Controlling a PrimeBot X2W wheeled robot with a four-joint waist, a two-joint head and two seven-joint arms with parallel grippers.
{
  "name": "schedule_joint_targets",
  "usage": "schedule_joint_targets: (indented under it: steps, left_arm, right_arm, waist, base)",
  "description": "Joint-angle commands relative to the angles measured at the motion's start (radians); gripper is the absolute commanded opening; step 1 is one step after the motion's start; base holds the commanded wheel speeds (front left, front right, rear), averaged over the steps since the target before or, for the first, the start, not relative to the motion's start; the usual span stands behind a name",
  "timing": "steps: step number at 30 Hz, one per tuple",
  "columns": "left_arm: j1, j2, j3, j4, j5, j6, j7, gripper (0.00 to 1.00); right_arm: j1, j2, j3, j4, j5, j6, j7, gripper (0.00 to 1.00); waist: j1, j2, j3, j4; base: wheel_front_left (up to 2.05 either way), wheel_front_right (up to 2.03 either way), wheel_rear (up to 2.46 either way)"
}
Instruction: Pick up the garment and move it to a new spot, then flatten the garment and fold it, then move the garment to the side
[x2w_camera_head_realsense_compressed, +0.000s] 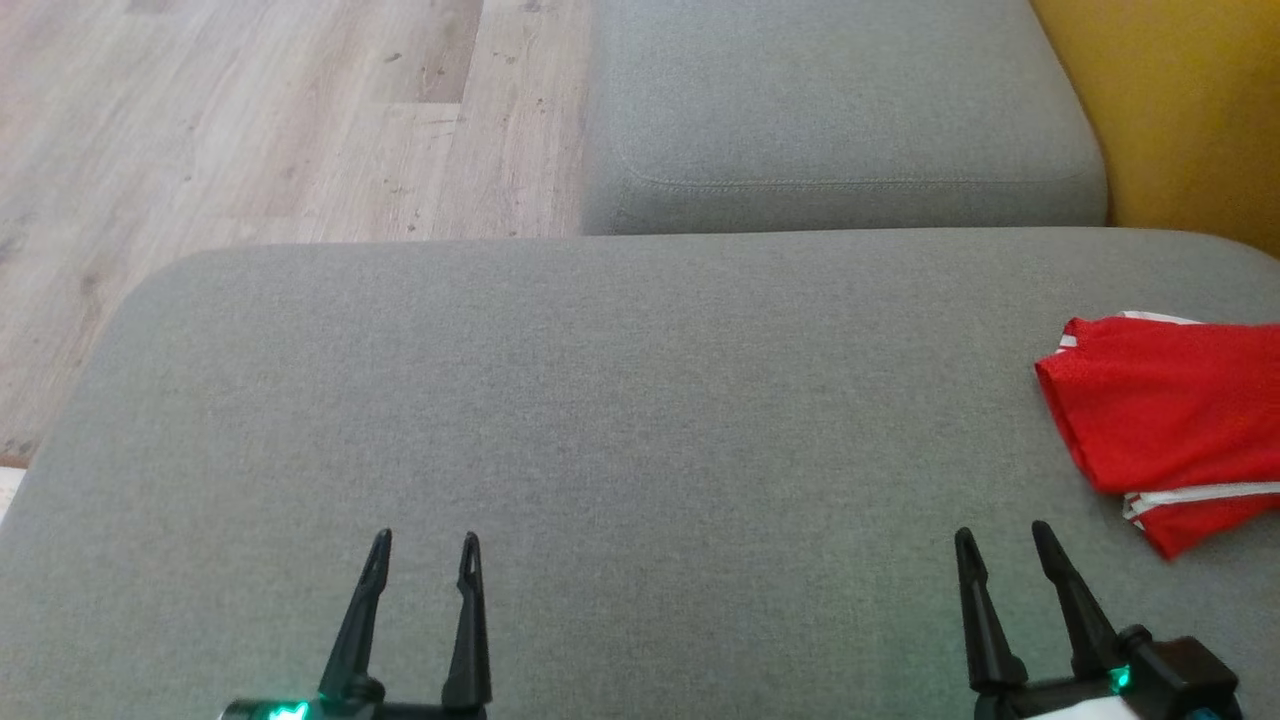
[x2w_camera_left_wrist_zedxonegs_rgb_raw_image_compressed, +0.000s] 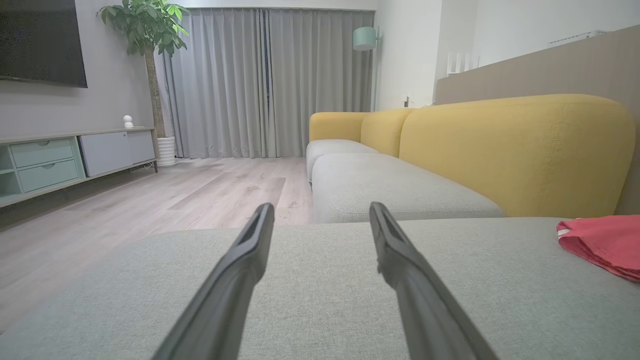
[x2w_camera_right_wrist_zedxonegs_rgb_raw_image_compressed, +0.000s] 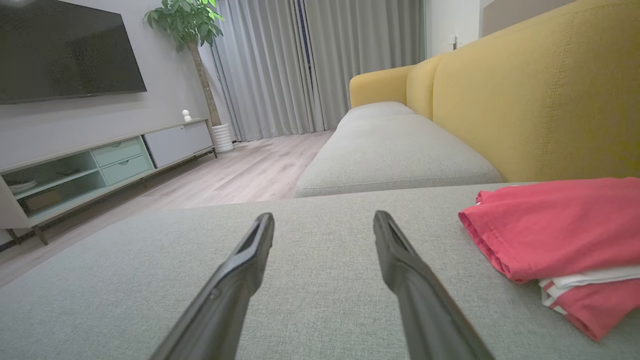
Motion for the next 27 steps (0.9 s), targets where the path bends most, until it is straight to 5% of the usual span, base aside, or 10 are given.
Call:
schedule_joint_targets:
  steps: [1, 5, 6, 27]
  left_arm:
    - [-0.031, -0.007, 0.043, -0.027, 0.013, -0.006, -0.010, 1.00]
    - [-0.032, -0.007, 0.048, -0.018, 0.020, -0.012, -0.010, 1.00]
    - [0.000, 0.000, 0.015, 0.018, 0.011, -0.013, 0.001, 0.00]
    - [-0.024, 0.012, 0.047, 0.110, -0.214, -0.046, 0.039, 0.00]
  right_arm:
    - [-0.028, -0.006, 0.019, -0.036, -0.002, -0.001, -0.011, 1.00]
    - [-0.027, -0.006, 0.016, -0.040, 0.002, -0.001, -0.011, 1.00]
    - [0.000, 0.000, -0.002, 0.006, 0.000, 0.000, 0.000, 0.00]
    - [-0.032, -0.013, -0.005, 0.087, 0.206, 0.000, 0.040, 0.00]
  waist:
    - [0.0001, 0.0000, -0.001, -0.002]
    - [0.0001, 0.0000, 0.003, -0.006]
    - [0.0001, 0.0000, 0.002, -0.006]
    - [0.0002, 0.0000, 0.015, -0.017]
  base:
    - [0.00, 0.00, 0.00]
    - [0.00, 0.00, 0.00]
    - [0.00, 0.00, 0.00]
    - [0.00, 0.00, 0.00]
